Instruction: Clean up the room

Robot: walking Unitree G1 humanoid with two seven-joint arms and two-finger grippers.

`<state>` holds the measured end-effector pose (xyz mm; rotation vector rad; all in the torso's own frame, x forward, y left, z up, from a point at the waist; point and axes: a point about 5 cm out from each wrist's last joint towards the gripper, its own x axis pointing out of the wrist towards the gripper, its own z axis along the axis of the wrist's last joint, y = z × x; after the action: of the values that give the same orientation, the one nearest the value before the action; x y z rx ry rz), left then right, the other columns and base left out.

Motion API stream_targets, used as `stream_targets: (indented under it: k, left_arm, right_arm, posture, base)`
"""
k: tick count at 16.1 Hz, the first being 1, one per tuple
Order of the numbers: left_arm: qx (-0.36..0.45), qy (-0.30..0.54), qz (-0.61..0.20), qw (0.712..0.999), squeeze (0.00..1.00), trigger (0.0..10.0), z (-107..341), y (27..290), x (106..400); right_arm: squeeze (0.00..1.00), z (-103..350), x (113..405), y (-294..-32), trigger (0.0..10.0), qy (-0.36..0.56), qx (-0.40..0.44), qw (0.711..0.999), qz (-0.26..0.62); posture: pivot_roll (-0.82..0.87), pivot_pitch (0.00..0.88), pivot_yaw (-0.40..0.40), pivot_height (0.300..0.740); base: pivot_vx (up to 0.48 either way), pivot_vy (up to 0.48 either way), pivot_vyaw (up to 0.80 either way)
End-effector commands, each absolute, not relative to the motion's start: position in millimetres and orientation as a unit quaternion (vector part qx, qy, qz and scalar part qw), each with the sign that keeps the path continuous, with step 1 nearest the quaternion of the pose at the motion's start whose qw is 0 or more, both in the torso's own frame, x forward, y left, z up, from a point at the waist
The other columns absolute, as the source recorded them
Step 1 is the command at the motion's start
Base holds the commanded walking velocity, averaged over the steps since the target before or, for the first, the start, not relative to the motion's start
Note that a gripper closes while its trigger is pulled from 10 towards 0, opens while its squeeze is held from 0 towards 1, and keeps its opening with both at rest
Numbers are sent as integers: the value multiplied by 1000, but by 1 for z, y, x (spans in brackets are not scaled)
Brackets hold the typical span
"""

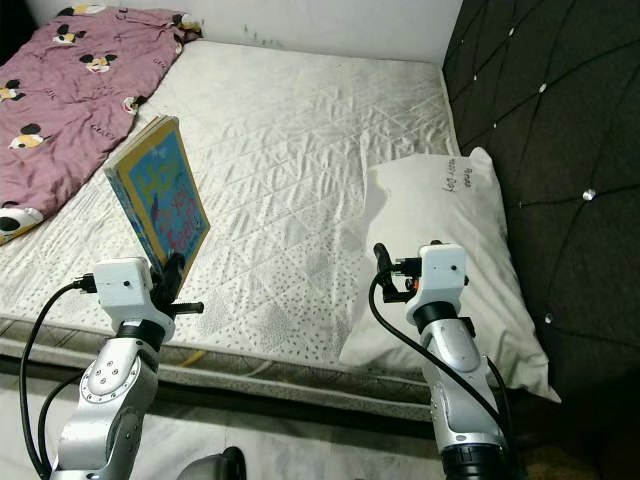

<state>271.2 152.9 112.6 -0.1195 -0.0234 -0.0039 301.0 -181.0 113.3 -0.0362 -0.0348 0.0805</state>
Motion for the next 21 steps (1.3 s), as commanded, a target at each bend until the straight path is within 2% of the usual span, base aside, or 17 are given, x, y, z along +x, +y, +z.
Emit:
stream_targets:
  k: [1,6,9,12,21]
  left_arm:
    - [-61,-37,-5,997,0,10000,123,154,272]
    - [-62,-37,-7,997,0,10000,123,154,272]
    - [-47,-29,18,998,0,10000,119,155,273]
    - [-64,-18,14,998,0,10000,116,156,273]
    - [-71,-22,6,997,0,10000,118,153,274]
  right_arm:
    - [0,112,301,-184,10000,-14,-21,999,38]
    - [0,111,300,-187,10000,-11,-23,999,38]
    - [0,111,301,-186,10000,-11,-23,999,38]
    - [0,110,301,-186,10000,-10,-22,999,38]
    - [0,110,304,-185,10000,-10,-23,999,41]
  posture:
    - [-11,148,-30,740]
    - [-10,147,-30,740]
    - [-10,144,-29,740]
    - [-8,144,-29,740]
    - [-7,137,-34,740]
  base:
    - [240,0,0]
    - [169,0,0]
    - [0,0,0]
    - [0,0,0]
    - [0,465,0]
